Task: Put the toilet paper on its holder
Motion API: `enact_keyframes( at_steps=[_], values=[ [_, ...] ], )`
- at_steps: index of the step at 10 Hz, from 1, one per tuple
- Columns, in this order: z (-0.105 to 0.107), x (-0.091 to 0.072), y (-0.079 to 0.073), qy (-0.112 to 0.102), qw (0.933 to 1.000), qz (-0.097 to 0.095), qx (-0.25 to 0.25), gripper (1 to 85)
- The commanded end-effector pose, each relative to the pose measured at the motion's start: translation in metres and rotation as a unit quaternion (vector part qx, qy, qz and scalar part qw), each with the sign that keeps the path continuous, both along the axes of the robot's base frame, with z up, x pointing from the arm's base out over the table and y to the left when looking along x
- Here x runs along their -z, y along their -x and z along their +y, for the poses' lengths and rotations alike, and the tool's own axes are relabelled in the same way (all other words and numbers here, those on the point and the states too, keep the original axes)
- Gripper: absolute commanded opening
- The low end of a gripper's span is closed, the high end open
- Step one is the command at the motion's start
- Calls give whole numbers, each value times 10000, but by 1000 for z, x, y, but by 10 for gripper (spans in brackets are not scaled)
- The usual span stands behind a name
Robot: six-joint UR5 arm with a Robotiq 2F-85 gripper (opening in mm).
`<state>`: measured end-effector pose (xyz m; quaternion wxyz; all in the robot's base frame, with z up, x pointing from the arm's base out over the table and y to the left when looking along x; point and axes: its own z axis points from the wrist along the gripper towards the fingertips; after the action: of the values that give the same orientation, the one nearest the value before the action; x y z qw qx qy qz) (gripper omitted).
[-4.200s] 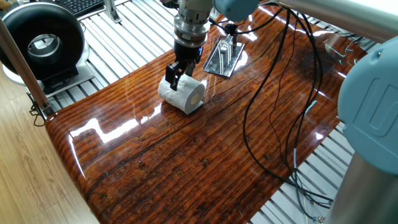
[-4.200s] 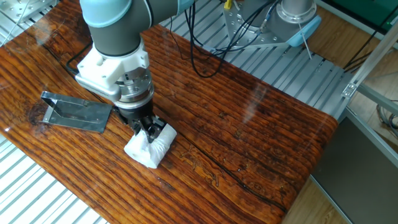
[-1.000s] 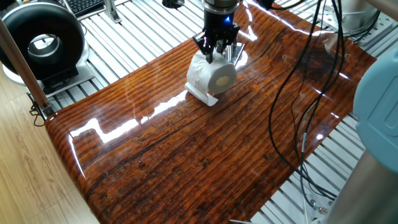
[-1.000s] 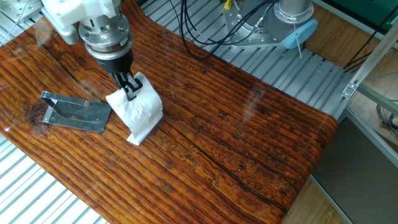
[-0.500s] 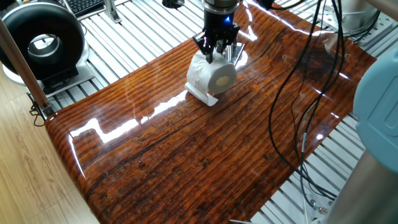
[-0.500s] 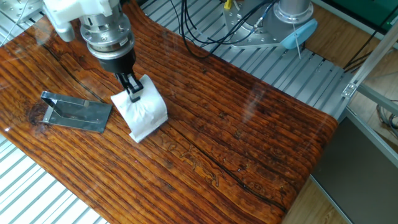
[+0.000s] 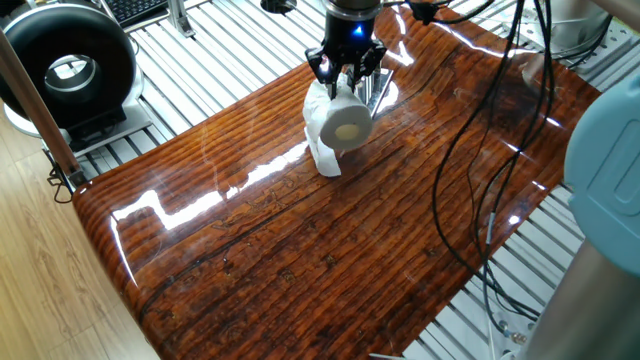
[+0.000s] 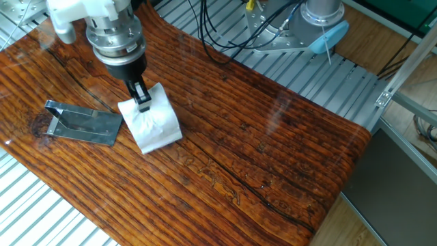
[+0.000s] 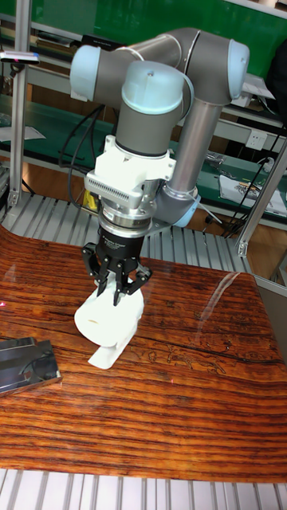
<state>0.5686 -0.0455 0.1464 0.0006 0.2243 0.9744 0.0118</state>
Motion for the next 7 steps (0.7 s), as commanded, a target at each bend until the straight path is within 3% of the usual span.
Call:
enact_keyframes(
  at_steps=[1, 3, 4, 7],
  values=[
    [-4, -1, -5, 112, 9999, 8, 119, 10],
    [-2, -1, -6, 104, 9999, 31, 81, 10],
    [-9, 1, -13, 248, 9995, -109, 156, 10],
    [-1, 0, -18, 42, 9972, -192, 726, 10]
  ],
)
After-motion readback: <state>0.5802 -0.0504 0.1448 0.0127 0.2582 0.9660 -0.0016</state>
